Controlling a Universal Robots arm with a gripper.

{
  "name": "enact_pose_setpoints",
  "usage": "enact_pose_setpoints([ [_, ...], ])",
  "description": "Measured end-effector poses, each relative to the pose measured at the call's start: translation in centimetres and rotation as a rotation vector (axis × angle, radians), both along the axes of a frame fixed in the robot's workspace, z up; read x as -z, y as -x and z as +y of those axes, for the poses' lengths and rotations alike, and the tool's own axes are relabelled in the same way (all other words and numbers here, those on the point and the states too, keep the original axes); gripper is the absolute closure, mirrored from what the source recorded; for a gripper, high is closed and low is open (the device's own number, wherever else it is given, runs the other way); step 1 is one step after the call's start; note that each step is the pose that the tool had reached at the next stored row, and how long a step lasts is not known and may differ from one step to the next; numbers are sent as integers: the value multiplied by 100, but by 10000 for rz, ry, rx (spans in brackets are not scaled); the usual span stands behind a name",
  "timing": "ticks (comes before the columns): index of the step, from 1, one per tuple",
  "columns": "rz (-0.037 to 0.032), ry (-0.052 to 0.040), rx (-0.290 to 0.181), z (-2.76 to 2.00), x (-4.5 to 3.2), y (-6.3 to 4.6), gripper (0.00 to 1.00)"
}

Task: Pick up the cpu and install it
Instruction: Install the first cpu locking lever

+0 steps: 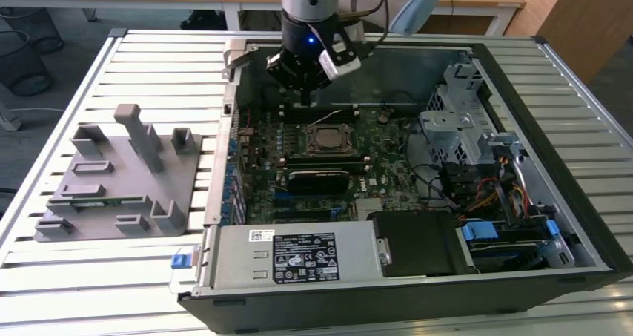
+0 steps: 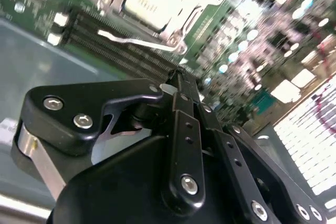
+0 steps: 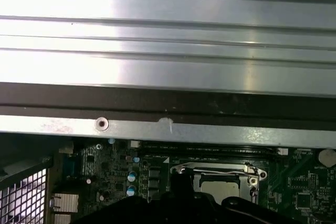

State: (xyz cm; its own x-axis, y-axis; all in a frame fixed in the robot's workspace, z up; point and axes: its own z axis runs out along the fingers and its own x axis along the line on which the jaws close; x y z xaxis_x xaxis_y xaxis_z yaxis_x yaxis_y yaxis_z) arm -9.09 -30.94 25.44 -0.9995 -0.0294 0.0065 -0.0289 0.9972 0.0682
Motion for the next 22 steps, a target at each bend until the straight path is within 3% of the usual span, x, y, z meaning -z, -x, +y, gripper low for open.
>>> enact_pose_setpoints([
  [2, -1, -37, 0, -9, 4, -1, 89],
  [7, -5, -19, -155, -11, 24, -25, 89],
  [11, -84, -14, -294, -13, 42, -26, 89],
  [22, -88, -14, -293, -24, 105, -147, 89],
])
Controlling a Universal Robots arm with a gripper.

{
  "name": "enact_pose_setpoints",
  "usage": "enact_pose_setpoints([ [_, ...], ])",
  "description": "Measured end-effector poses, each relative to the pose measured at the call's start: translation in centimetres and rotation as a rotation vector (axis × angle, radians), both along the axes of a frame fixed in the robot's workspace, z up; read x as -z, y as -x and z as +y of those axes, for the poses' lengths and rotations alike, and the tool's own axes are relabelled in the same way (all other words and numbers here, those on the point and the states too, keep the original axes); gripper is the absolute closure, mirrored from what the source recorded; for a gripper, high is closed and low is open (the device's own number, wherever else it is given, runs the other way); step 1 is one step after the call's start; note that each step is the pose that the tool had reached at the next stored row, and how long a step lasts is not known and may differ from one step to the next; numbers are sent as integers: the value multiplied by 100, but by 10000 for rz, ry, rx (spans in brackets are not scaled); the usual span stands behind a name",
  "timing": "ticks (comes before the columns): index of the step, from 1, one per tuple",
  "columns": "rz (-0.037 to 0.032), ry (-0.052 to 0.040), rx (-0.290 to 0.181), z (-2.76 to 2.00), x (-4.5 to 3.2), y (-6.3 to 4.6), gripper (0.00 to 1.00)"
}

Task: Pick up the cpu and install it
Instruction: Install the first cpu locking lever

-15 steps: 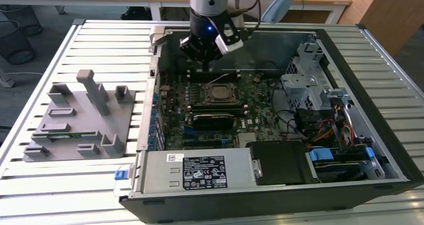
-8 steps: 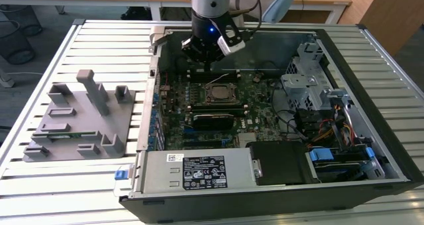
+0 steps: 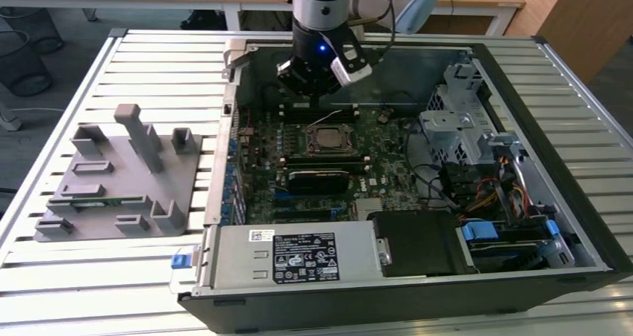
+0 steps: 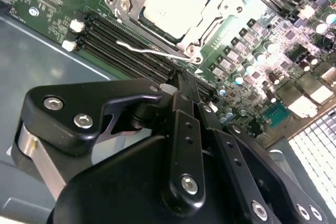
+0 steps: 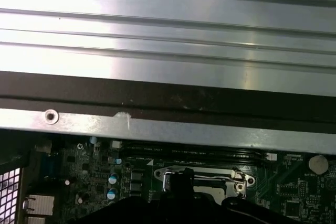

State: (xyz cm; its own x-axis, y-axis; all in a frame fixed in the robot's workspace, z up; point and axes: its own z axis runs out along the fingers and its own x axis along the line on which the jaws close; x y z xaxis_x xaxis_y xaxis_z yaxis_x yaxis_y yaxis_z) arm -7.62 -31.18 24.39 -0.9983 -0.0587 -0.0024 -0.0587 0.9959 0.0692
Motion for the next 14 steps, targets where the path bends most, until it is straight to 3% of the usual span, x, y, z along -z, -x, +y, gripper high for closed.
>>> enact_pose_setpoints([
  [14, 29, -2, 0, -3, 8, -59, 89],
])
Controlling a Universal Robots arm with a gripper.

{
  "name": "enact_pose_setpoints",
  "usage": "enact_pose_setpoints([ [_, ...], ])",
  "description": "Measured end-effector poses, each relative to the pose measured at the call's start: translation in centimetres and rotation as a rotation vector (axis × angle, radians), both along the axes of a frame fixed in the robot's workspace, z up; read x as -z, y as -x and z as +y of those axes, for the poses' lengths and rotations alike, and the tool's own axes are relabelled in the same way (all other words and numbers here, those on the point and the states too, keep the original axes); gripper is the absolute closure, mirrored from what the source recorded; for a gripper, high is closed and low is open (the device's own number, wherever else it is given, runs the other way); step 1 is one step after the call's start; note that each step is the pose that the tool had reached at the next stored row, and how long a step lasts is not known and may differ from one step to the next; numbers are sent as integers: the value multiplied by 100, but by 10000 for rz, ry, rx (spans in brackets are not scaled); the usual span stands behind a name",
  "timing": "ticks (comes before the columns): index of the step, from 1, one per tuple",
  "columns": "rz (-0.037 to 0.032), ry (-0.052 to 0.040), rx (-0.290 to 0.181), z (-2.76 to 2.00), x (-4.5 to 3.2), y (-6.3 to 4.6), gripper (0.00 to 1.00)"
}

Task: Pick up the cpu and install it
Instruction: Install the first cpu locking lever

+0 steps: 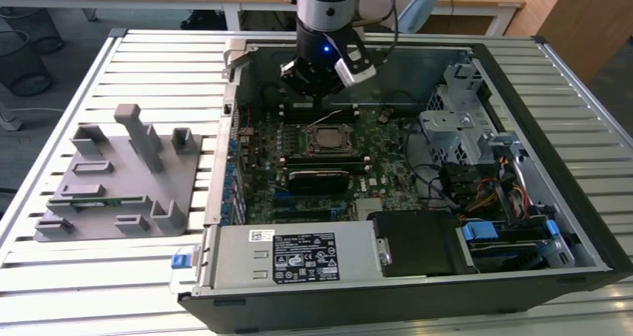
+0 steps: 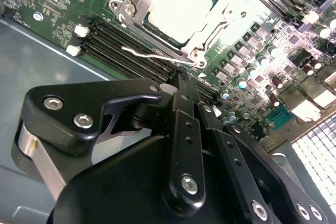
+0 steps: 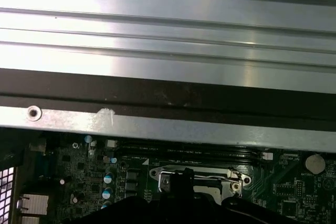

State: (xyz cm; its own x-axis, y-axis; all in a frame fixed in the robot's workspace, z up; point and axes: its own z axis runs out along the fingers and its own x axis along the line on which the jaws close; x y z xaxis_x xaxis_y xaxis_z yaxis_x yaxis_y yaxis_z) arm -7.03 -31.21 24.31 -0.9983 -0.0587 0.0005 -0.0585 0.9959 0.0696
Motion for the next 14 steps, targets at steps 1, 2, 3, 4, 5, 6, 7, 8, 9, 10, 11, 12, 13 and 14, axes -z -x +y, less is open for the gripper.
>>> enact_pose_setpoints([
  [1, 0, 0, 0, 0, 1, -9, 89],
  [2, 0, 0, 0, 0, 1, -20, 89],
  [3, 1, 2, 0, 0, 1, -30, 89],
  [4, 1, 0, -1, 0, 2, -34, 89],
  [5, -1, -2, 0, 0, 5, -41, 89],
  [6, -1, -2, 0, 0, 7, -49, 89],
  [7, 0, 0, -1, 0, 9, -53, 89],
  [8, 0, 0, -1, 0, 11, -61, 89],
  [9, 0, 0, -1, 0, 15, -68, 89],
  [10, 1, 0, -1, 0, 20, -73, 89],
  [11, 0, 0, -1, 0, 24, -77, 89],
  [12, 2, 2, 0, 0, 25, -77, 89],
  [13, 3, 4, 0, 0, 26, -77, 89],
  [14, 1, 2, 0, 0, 28, -77, 89],
])
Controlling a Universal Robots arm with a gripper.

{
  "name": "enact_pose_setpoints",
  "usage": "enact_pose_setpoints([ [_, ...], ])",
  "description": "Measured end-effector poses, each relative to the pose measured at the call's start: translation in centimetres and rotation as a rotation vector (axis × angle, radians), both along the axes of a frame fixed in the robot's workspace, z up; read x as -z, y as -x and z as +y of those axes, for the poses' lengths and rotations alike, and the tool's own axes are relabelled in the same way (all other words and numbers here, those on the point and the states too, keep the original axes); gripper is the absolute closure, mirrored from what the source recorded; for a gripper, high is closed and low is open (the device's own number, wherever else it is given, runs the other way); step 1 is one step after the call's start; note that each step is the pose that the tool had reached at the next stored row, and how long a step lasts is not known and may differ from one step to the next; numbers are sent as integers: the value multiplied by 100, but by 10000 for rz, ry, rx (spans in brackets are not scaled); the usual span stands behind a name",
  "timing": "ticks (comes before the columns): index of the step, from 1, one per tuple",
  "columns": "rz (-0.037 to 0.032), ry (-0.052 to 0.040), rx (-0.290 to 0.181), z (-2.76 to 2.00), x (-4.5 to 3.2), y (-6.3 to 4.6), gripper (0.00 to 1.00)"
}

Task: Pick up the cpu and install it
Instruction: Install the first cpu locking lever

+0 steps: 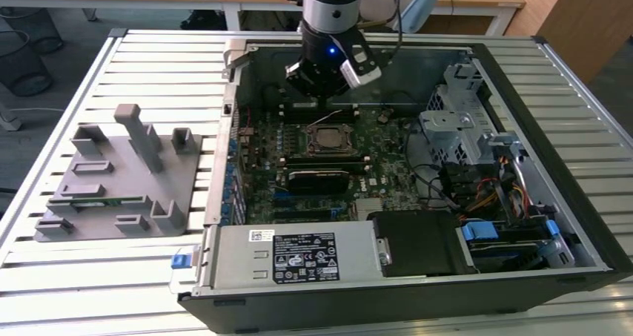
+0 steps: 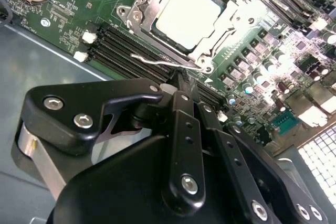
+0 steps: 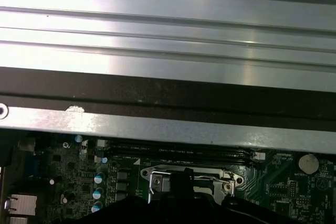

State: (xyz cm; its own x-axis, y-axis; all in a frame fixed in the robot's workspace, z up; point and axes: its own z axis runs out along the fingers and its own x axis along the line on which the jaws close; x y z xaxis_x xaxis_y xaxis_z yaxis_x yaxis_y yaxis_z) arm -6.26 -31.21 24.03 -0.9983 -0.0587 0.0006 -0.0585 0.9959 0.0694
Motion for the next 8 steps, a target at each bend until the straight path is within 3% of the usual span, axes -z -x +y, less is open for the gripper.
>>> enact_pose_setpoints([
  [8, -1, -1, -1, 0, 11, -7, 89],
])
